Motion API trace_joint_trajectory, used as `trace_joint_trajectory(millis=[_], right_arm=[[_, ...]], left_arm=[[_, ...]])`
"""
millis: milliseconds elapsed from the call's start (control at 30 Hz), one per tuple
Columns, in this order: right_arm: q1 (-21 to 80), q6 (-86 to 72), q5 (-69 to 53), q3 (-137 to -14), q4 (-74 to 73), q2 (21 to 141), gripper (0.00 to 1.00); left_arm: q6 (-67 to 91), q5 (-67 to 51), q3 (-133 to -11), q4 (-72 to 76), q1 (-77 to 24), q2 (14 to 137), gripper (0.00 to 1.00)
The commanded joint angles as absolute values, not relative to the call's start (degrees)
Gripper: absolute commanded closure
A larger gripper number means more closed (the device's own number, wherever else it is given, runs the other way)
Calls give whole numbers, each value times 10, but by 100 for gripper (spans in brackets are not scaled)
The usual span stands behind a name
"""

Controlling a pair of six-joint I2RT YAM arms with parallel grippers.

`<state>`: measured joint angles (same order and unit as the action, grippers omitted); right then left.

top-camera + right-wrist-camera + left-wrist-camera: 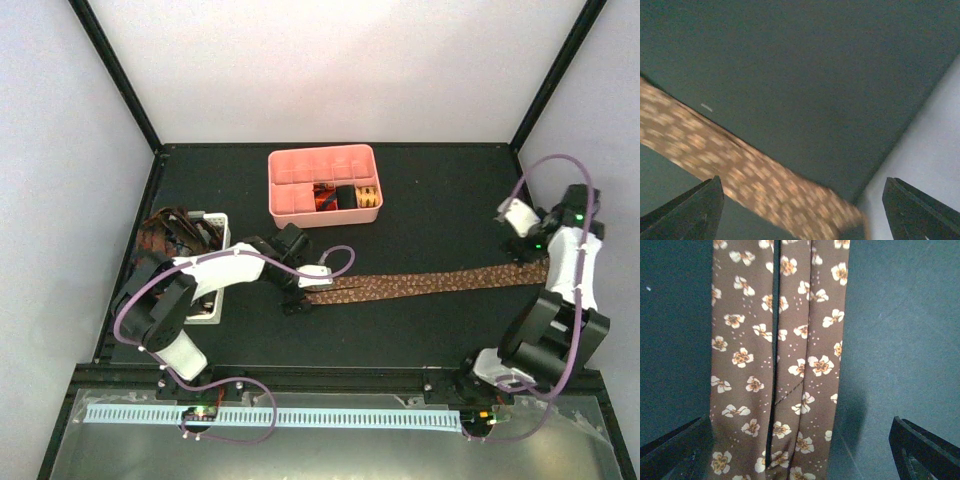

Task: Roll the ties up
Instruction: Flatten out the tie at the center of the board.

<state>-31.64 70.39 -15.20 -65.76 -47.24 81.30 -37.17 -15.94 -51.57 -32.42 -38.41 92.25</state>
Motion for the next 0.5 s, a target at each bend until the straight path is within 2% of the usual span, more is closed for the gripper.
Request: trace_joint_trajectory(millis=[0,100,233,333,467], right_arm=[[-214,724,-271,-587,-523,768,10],[-113,715,-269,-501,-452,724,9],[13,713,-257,-433,-390,713,7],[61,700,-248,-424,-381,737,8],[91,691,-243,-416,-366,762,10]], left_arm=[[-357,-134,-526,-313,-396,943,1],[-350,-118,-512,-299,-396,941,2],[-349,-110,-502,-288,-396,934,9],[-353,-104,-494,-279,-397,926,15],[-364,-78,-487,-271,-396,922,29]])
